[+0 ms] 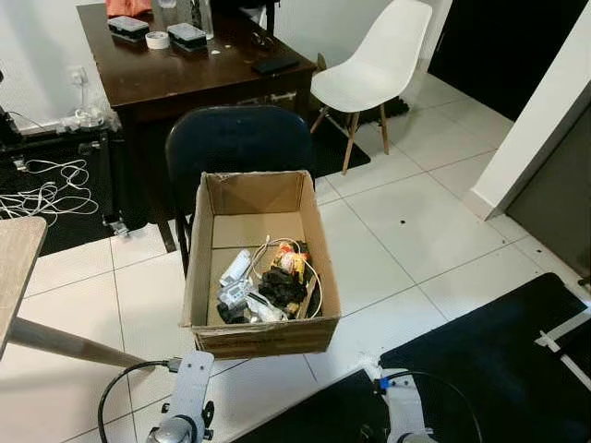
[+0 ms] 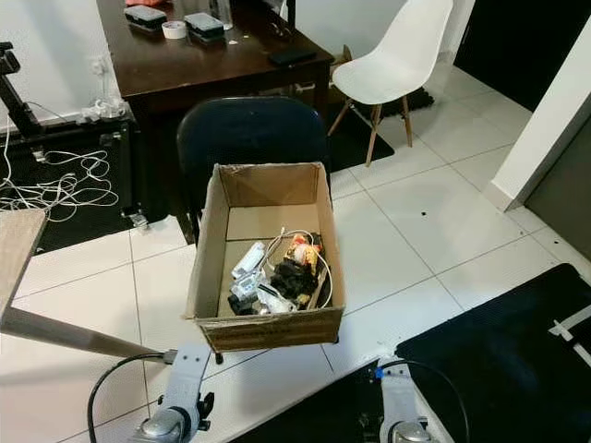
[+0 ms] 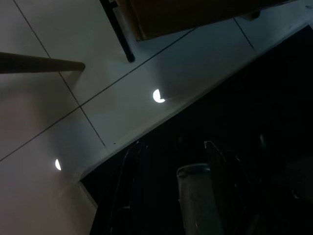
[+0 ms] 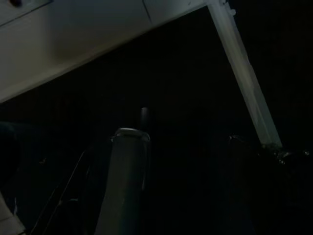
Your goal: Picking trash to rubbish bin
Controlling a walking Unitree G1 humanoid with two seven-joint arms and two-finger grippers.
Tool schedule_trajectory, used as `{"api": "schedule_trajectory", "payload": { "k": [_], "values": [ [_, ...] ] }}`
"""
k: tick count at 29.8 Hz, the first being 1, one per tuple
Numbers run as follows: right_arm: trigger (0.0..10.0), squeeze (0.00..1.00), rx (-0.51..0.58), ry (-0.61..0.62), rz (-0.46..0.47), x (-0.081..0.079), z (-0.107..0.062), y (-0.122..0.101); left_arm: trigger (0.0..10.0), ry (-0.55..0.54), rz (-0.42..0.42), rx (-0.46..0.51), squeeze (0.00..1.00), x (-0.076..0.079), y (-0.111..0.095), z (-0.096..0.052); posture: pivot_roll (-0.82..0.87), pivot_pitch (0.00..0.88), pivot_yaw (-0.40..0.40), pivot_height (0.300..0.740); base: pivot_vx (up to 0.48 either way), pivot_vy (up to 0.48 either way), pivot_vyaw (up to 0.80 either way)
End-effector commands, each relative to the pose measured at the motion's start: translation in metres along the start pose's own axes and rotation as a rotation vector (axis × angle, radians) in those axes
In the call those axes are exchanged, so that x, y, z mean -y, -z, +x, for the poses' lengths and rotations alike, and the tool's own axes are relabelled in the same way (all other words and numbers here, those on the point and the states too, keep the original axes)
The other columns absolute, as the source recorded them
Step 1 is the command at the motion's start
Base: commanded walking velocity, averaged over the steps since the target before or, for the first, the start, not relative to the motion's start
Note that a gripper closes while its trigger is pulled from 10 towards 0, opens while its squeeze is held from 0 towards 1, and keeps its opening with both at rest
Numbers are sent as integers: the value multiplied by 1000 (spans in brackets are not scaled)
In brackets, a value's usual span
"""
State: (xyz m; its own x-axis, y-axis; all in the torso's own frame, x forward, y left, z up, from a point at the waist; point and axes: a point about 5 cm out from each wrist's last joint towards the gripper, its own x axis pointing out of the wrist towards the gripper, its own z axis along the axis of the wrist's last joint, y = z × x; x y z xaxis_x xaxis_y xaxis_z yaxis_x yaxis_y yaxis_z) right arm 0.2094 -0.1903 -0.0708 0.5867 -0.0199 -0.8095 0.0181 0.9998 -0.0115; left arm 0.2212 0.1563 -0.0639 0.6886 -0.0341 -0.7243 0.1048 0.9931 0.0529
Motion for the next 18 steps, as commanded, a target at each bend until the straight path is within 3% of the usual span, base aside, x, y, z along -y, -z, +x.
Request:
{"api": "schedule_trajectory", "payload": {
  "k": [1,18],
  "values": [
    [10000,0,16,17,40,1,0,0,10000,6,-1,-39,0,3,12,-2,86,74,-20,740,0,0,0],
    [10000,0,36,5,19,-4,-2,10,10000,10,15,-67,0,3,25,-6,72,37,-13,740,0,0,0]
  ]
}}
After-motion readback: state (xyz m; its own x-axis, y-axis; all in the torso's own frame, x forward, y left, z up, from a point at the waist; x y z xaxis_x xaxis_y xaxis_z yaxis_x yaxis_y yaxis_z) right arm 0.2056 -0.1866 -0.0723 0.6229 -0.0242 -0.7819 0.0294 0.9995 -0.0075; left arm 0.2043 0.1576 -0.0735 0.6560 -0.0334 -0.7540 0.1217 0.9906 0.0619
